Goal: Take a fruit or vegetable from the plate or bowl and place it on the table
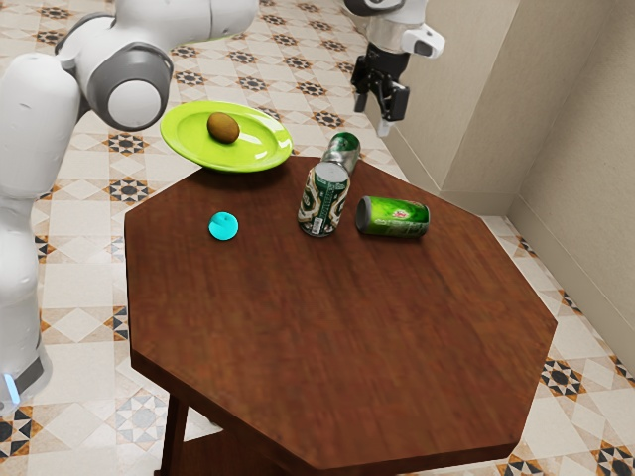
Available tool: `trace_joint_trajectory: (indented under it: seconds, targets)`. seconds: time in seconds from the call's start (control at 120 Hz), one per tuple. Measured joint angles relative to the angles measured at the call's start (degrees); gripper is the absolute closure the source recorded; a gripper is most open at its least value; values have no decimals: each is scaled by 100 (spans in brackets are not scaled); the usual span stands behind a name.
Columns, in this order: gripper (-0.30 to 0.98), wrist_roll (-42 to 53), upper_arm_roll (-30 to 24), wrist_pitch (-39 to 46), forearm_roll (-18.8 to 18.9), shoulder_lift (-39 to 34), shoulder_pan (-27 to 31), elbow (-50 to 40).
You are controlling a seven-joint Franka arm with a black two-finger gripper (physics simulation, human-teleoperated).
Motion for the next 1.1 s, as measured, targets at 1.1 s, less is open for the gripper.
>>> trace_joint_trajectory:
  seconds: [1.1]
  targets:
    - [0,3205,2026,412,741,-943,746,-1966]
